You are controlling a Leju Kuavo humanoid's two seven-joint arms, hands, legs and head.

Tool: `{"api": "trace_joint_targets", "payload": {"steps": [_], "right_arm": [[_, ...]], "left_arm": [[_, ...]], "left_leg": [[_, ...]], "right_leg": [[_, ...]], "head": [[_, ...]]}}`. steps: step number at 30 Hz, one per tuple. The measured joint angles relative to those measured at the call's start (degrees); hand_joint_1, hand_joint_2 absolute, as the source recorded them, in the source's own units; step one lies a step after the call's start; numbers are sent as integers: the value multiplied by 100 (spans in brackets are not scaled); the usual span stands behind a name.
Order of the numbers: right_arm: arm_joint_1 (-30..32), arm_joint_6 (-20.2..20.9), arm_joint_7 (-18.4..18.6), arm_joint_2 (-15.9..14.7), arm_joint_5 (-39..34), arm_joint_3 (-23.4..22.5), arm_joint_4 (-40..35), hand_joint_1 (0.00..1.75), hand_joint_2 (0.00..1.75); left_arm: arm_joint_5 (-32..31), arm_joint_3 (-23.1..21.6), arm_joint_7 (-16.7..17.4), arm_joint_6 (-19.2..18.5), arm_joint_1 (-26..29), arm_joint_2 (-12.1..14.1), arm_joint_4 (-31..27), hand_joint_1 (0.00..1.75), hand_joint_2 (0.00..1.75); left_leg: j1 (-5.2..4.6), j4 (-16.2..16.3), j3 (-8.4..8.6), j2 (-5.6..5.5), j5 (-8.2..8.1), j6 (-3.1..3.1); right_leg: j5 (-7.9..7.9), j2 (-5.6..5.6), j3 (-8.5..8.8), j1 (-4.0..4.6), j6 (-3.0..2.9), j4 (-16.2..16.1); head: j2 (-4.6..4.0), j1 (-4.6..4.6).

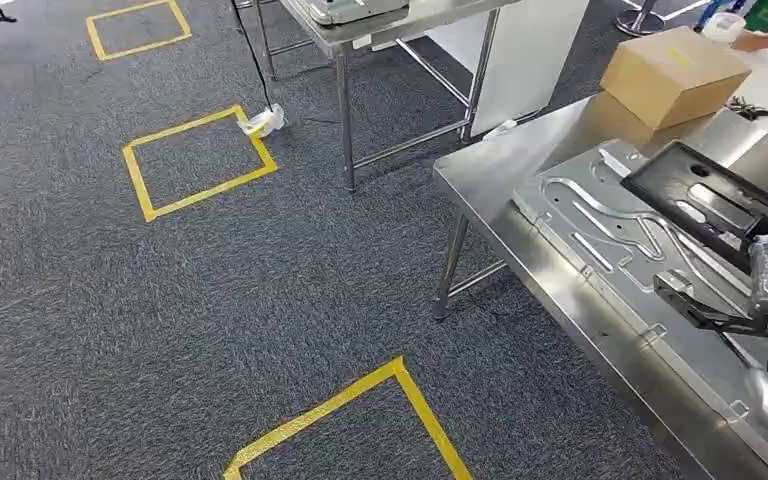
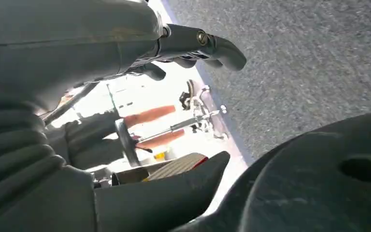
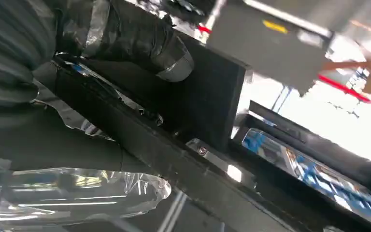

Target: Take the parts from the cabinet and place them on the table.

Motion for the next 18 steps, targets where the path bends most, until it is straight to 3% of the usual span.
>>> {"api": "trace_joint_targets", "payload": {"steps": [1,3,4,5,6,8,9,10,11,12,14,15,16,17,18], "right_arm": [[2,-29,-11,-22,0,-29,84,175,175],[9,-77,-37,-33,0,-55,274,175,175],[6,-87,-42,-44,0,-59,344,175,175],[5,-90,-42,-48,0,-66,383,175,175],[-7,-92,-39,-48,0,-70,411,175,175],[-11,-94,-39,-46,0,-70,462,175,175],[-10,-83,-39,-46,0,-70,499,175,175],[-10,-52,-39,-46,0,-70,534,175,175],[-9,9,-42,-44,0,-70,562,175,175],[-9,68,-50,-44,0,-81,595,175,175],[-9,136,-83,-37,0,-164,710,175,175],[-10,142,-120,-28,0,-228,801,175,175],[-18,162,-169,-18,0,-296,908,175,175],[-18,199,-229,-5,0,-380,1040,0,0],[-6,232,-275,9,0,-454,1152,0,0]], "left_arm": [[-4,2,-13,-18,9,11,2,0,175],[0,2,-35,-26,13,13,2,0,175],[-2,2,-37,-28,12,15,2,0,175],[-4,2,-39,-28,15,20,2,0,175],[-9,2,-50,-33,10,17,2,0,175],[-9,2,-59,-33,-6,20,0,0,175],[-7,2,-72,-33,-11,20,0,0,175],[-7,2,-77,-33,-16,17,2,0,175],[-9,2,-79,-33,-18,17,2,0,175],[-15,2,-79,-33,-18,17,2,0,175],[-37,2,-79,-31,-12,22,2,0,175],[-52,2,-79,-33,-14,30,2,0,175],[-68,2,-76,-42,-14,35,2,0,175],[-89,2,-72,-59,-11,33,0,0,175],[-105,2,-57,-70,-14,33,0,0,175]], "left_leg": [[1,13,-1,3,-10,-22],[2,-1,13,16,0,-54],[-2,13,15,26,-24,-84],[10,108,-21,-58,-109,-125],[19,354,-126,-136,-281,-142],[31,1295,-569,-194,-734,-168],[31,1754,-800,-203,-881,-169],[31,1947,-916,-204,-873,-162],[31,1841,-886,-209,-730,-143],[30,1492,-738,-218,-491,-117],[24,394,-240,-286,63,-37],[11,127,-127,-382,37,-6],[11,56,-112,-363,46,-23],[31,27,-115,-357,74,-110],[15,31,-113,-358,72,-106]], "right_leg": [[10,50,-12,-2,-70,-16],[-1,65,-31,5,-116,1],[16,81,-22,-50,-167,-18],[21,81,-7,-56,-200,-28],[21,84,-8,-52,-247,-28],[18,102,-11,-29,-278,-28],[15,117,-11,-13,-283,-24],[14,136,-10,1,-285,-21],[12,156,-4,11,-288,-18],[10,178,4,17,-290,-16],[5,216,18,22,-286,-14],[0,227,-1,43,-274,-5],[10,241,-24,53,-249,7],[-6,238,-39,70,-271,23],[2,241,-41,53,-274,15]], "head": [[0,-2],[0,-4],[0,-4],[0,-7],[0,-22],[0,-22],[0,-24],[0,-22],[0,-24],[0,-22],[0,-22],[0,-24],[0,-22],[0,-22],[0,-20]]}}
